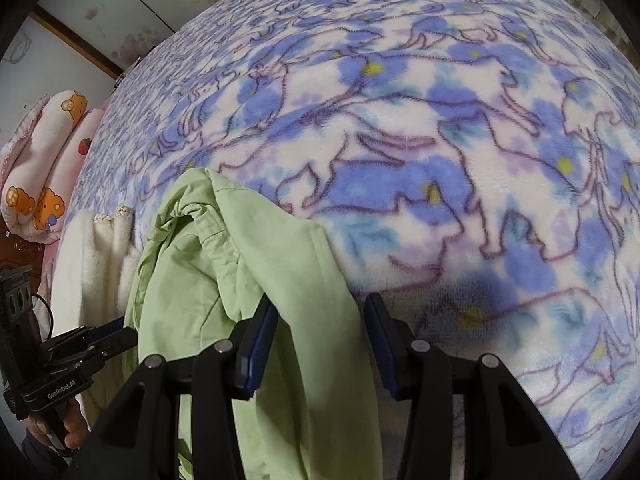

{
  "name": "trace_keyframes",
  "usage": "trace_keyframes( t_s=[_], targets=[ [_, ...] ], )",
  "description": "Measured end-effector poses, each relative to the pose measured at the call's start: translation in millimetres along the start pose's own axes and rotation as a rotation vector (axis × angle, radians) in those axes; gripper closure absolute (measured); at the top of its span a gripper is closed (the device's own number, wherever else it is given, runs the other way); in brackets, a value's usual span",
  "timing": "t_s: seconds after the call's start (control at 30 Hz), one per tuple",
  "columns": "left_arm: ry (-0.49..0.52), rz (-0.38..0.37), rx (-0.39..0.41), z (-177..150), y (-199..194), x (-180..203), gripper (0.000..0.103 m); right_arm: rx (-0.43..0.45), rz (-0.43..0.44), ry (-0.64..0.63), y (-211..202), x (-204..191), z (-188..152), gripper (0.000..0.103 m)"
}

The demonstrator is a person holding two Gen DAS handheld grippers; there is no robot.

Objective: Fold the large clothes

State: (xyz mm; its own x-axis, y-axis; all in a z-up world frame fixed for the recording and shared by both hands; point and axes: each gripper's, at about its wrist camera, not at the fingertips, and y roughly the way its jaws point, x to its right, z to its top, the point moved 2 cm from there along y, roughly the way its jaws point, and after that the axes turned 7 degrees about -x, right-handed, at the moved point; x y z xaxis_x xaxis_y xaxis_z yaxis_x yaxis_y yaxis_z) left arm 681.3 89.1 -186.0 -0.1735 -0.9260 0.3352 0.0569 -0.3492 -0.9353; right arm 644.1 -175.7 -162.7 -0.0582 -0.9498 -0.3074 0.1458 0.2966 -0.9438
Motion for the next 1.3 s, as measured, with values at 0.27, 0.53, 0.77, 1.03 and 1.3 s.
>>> trace_keyframes(
  t_s=[0.27,0.53,0.77,1.03,1.3],
  targets=[
    [0.070,0.179,-0.002,1,19,11,0.099,0.009,-0.025,-0.033,5,-4,3,0.079],
    [0.061,0.201,0.142,-20,-31,20,0.102,0.118,0.024,-0.093,-45,-8,-15,0.097],
    [0.056,0.105,0.275,-79,-99,29,0.103,0.289,0.114,-0.195,-118,-9,-75,0.097],
    [0.022,-0.005,0.364,-174,-131,37,0.103,0.423,0.136,-0.289,-161,-2,-170,0.097],
    [-0.049,-0.121,0.369,-286,-106,35,0.103,0.418,0.098,-0.348,-145,23,-293,0.097]
  ],
)
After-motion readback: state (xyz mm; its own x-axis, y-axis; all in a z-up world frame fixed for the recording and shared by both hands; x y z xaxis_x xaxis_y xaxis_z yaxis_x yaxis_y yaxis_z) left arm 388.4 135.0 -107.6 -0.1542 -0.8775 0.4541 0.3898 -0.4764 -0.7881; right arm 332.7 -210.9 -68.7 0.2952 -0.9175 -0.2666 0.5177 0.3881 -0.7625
